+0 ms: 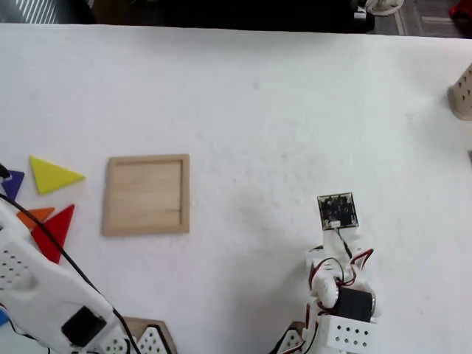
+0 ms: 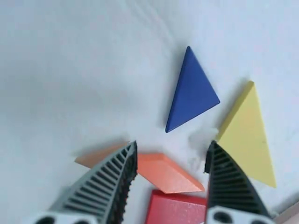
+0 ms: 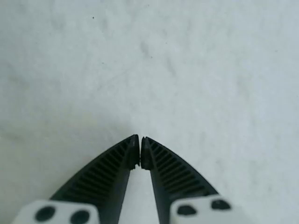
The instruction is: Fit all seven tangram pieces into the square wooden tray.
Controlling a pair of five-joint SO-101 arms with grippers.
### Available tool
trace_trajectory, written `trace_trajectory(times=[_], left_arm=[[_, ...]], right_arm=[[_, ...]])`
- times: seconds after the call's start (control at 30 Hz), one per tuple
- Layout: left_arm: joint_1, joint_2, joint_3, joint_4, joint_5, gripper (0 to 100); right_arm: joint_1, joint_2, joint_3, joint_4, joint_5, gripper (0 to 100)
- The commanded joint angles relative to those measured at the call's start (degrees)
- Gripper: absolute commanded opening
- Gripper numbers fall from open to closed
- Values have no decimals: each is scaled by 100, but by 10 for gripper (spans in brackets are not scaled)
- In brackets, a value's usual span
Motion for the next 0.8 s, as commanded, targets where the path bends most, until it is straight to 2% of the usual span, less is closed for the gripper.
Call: trace_trajectory(times=[0.0,0.17,0.53,0.77], left_arm=[[-13,127,-202,-484,18,252],[-4,673,-185,-941,53,344],[391,901,-193,-1002,53,298],[259,998,-185,-1284,53,298]], right_arm=[[40,-75,35,31,70,17],[40,-75,35,31,70,17],[40,-75,35,31,70,17],[40,-75,35,31,70,17]])
